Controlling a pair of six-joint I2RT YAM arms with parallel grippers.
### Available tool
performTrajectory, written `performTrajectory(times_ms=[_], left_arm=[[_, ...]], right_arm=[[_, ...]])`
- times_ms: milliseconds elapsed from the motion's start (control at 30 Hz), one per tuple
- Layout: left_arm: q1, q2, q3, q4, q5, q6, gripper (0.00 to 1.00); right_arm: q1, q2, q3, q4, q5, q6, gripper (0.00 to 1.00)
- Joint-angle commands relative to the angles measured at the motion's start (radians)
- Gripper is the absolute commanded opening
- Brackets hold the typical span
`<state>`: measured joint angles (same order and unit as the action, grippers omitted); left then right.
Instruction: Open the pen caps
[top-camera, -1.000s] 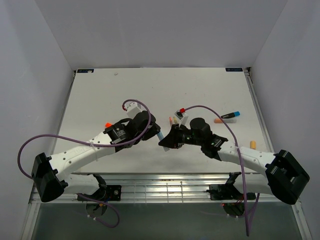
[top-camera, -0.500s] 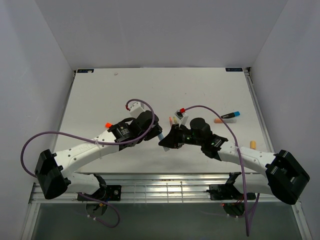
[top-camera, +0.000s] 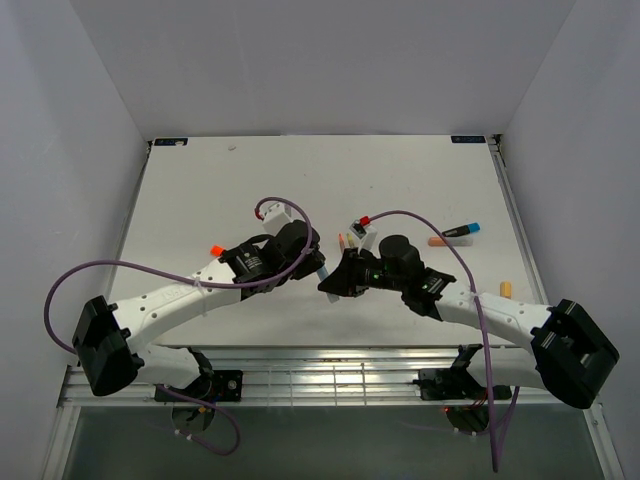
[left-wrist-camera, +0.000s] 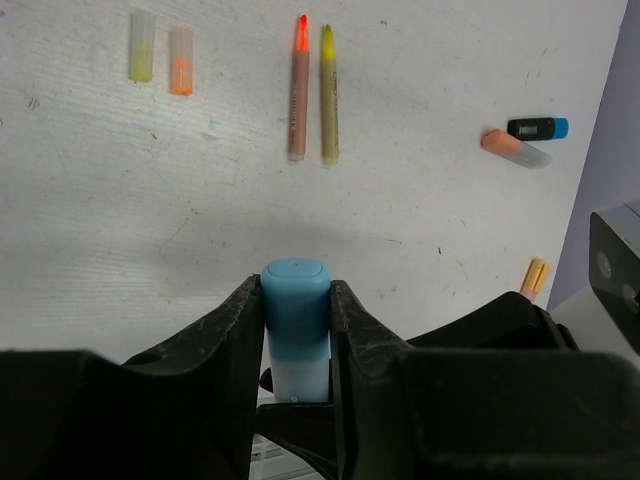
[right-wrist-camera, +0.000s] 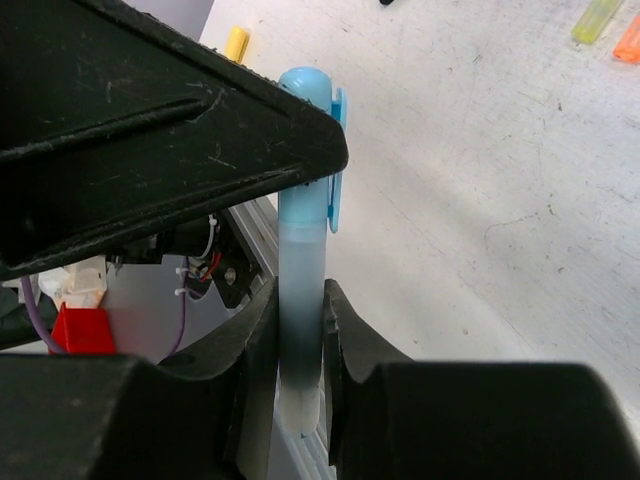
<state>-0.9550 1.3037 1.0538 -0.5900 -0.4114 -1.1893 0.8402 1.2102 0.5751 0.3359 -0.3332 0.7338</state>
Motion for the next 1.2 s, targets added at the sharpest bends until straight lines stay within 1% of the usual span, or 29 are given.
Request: performTrajectory(times_ms=[0, 67, 100, 200, 233, 267, 300, 333, 433, 533, 567, 633, 667, 733, 833, 933, 967, 1000, 1033, 1067, 1100, 1167], left_arm=[[-0.002, 0.003, 0.018, 0.024, -0.003, 0.036, 0.00], [0.013, 0.023, 0.056, -0.010, -0.038, 0.052, 0.00], [0.025, 0.037, 0.075, -0.028, -0.046, 0.072, 0.00], [0.103, 0.084, 0.133, -0.076, -0.040, 0.114, 0.00], [0.154, 0.088, 0.137, -0.073, -0.033, 0.122, 0.00], [0.183, 0.089, 0.140, -0.051, -0.005, 0.138, 0.00], [0.209, 0.092, 0.144, -0.044, 0.006, 0.161, 0.00], [0.261, 0.094, 0.149, -0.034, 0.017, 0.171, 0.00], [0.347, 0.111, 0.181, -0.012, 0.083, 0.206, 0.00], [0.387, 0.118, 0.198, 0.028, 0.154, 0.229, 0.00], [0.390, 0.115, 0.190, 0.054, 0.170, 0.244, 0.00], [0.394, 0.086, 0.151, 0.122, 0.192, 0.285, 0.00], [0.397, 0.077, 0.135, 0.139, 0.192, 0.298, 0.00], [0.412, 0.054, 0.080, 0.169, 0.203, 0.309, 0.00], [0.417, 0.011, 0.032, 0.196, 0.238, 0.332, 0.00], [0.406, -0.014, -0.026, 0.190, 0.287, 0.369, 0.00], [0.397, -0.032, -0.063, 0.188, 0.295, 0.372, 0.00], [0.369, -0.040, -0.080, 0.187, 0.299, 0.379, 0.00], [0.349, -0.044, -0.095, 0.174, 0.292, 0.379, 0.00], [0.326, -0.044, -0.118, 0.165, 0.290, 0.376, 0.00], [0.285, -0.034, -0.124, 0.159, 0.296, 0.375, 0.00], [0.240, -0.008, -0.135, 0.141, 0.306, 0.359, 0.00]], right_arm=[[0.014, 0.002, 0.078, -0.024, 0.020, -0.026, 0.08], [0.036, 0.002, 0.097, -0.089, 0.055, -0.057, 0.08], [0.046, 0.000, 0.104, -0.151, 0.101, -0.072, 0.08], [0.088, -0.015, 0.111, -0.251, 0.195, -0.109, 0.08], [0.115, -0.026, 0.105, -0.273, 0.218, -0.122, 0.08], [0.129, -0.034, 0.098, -0.290, 0.265, -0.125, 0.08], [0.143, -0.044, 0.092, -0.316, 0.282, -0.125, 0.08], [0.166, -0.049, 0.076, -0.324, 0.293, -0.126, 0.08], [0.200, -0.063, 0.052, -0.365, 0.361, -0.126, 0.08], [0.204, -0.080, 0.019, -0.341, 0.347, -0.128, 0.08], [0.206, -0.089, -0.009, -0.298, 0.286, -0.132, 0.08], [0.200, -0.118, -0.041, -0.202, 0.222, -0.110, 0.08], [0.197, -0.124, -0.066, -0.171, 0.151, -0.082, 0.08], [0.197, -0.143, -0.084, -0.123, 0.119, -0.054, 0.08], [0.194, -0.169, -0.078, -0.164, 0.178, -0.037, 0.08], [0.166, -0.172, -0.041, -0.302, 0.290, -0.065, 0.08], [0.160, -0.172, -0.037, -0.333, 0.371, -0.066, 0.08], [0.145, -0.169, -0.031, -0.394, 0.399, -0.077, 0.08], [0.134, -0.164, -0.029, -0.415, 0.422, -0.076, 0.08], [0.122, -0.158, -0.030, -0.431, 0.448, -0.080, 0.08], [0.094, -0.147, -0.035, -0.436, 0.448, -0.086, 0.08], [0.065, -0.133, -0.046, -0.439, 0.454, -0.103, 0.08]])
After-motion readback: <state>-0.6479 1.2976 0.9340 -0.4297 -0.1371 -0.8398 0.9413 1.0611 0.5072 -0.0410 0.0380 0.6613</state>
